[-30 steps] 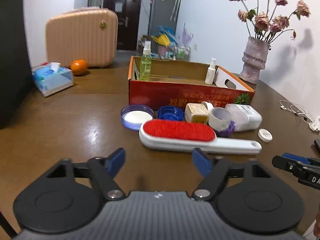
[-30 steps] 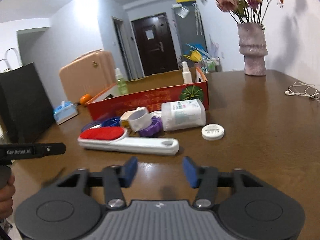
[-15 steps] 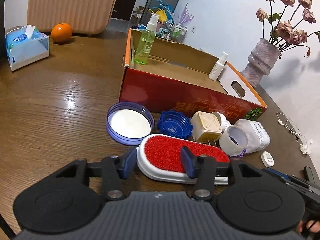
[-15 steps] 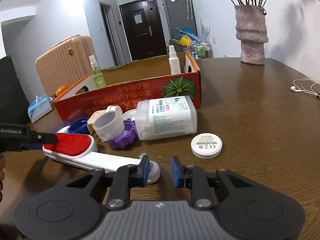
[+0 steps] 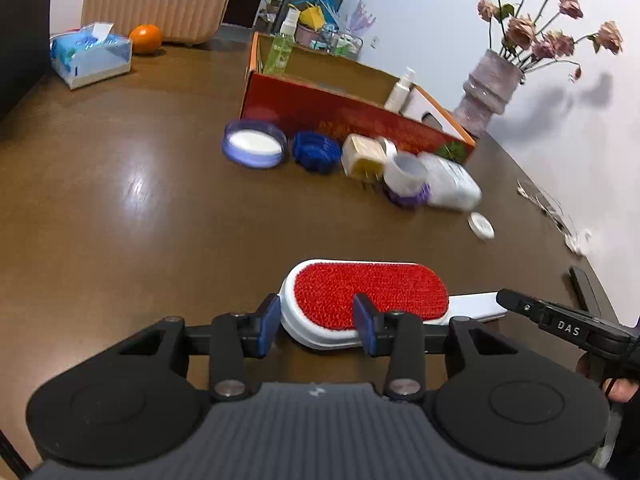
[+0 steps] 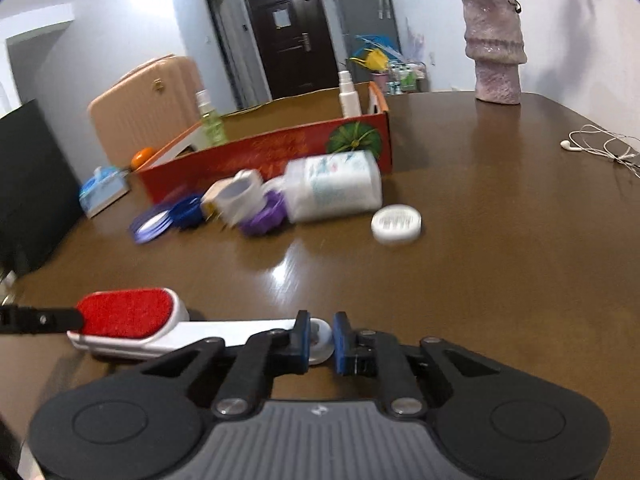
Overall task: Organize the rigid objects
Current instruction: 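Carry the red lint brush into the box and release it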
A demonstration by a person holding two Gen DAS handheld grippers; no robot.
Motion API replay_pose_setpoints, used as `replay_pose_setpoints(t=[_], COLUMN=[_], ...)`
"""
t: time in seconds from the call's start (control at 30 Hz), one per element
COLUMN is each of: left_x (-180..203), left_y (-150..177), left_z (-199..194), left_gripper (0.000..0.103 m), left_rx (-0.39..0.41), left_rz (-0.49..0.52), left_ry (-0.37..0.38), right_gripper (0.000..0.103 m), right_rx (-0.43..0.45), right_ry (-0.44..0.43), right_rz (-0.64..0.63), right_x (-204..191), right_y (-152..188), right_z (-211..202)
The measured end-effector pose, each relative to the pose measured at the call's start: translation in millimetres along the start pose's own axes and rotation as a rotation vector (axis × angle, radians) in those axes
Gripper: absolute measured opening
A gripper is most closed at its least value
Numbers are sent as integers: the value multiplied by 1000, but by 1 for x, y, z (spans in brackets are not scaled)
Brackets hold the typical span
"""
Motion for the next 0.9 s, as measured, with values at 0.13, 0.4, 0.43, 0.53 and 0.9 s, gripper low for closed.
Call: replay_pose_setpoints(t=[0.13,0.4,0.43,0.53,0.9], left_x=[-1,-12,-15,-14,-1], left_y=[10,8,8,7,-89], left_z=[-6,2,3,2,3], left_gripper=[40,60,59,44,34], left_rx=[2,-9,-14,-19,145], left_rz=[-13,-72,-87,-102,-35], left_ry=[13,16,33,96,93], right_gripper=[13,17,17,14,12], right_rx=[-3,-4,-7,-15,58], right_ry=[-50,-102,-114,-125,-236], right_rz=[46,135,150,156,237], right_x=[5,15,16,17,23], right_y=[15,21,21,20,-56], right_z=[-18,-20,-20,-17,-10])
Point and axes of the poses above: each gripper's, at about its wrist camera, not at the fingertips, and z roughly the way its jaws point, x to its right, y to its underside, the point moved 8 cm from there along z, roughly the way its jaws point, and after that the axes turned 1 degree about -y, right-handed, at the moved point
